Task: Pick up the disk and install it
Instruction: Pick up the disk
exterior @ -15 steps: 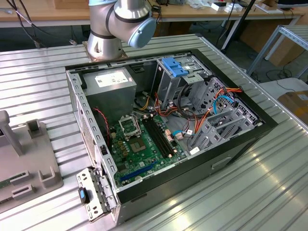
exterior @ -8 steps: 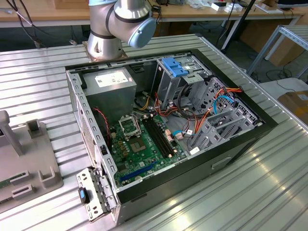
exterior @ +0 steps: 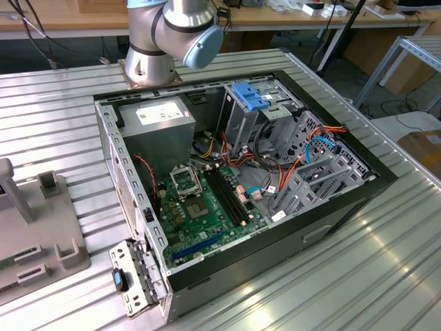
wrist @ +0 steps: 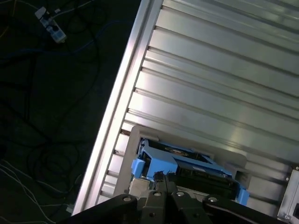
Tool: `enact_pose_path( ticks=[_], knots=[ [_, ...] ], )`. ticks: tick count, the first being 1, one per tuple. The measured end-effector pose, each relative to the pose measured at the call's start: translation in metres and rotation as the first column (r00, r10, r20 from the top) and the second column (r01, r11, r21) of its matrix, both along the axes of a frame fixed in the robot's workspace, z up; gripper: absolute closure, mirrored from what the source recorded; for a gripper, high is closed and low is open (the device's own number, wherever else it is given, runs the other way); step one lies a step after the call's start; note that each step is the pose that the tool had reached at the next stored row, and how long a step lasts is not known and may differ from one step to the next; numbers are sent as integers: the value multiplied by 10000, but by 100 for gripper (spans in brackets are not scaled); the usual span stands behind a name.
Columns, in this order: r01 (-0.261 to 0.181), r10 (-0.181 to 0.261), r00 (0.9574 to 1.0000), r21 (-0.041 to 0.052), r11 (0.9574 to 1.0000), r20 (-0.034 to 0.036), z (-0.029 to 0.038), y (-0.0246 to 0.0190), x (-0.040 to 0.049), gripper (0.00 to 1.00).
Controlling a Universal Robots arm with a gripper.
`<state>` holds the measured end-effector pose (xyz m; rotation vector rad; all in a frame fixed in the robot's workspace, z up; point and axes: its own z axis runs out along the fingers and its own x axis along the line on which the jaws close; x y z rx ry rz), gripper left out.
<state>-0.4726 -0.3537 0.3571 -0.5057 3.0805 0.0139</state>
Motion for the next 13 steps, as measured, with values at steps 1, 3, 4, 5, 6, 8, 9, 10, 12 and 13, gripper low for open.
enact_pose_path(
  ticks=[1,3,4,5,6,8,9,10,12,13],
  knots=[
    [-25,25,10000,-1,10000,0,0,0,0,89],
    [-26,26,10000,-2,10000,-1,0,0,0,89],
    [-27,27,10000,-1,10000,0,0,0,0,89],
    [-27,27,10000,-1,10000,-1,0,0,0,89],
    [-27,27,10000,-1,10000,0,0,0,0,89],
    [-28,28,10000,-1,10000,0,0,0,0,89],
    [-36,36,10000,-1,10000,1,-1,1,0,89],
    [-62,62,10000,-1,10000,1,-1,2,0,89],
    [-131,131,9999,-2,9999,0,0,3,0,89],
    [-159,159,9999,-2,9999,-1,0,3,0,89]
  ],
)
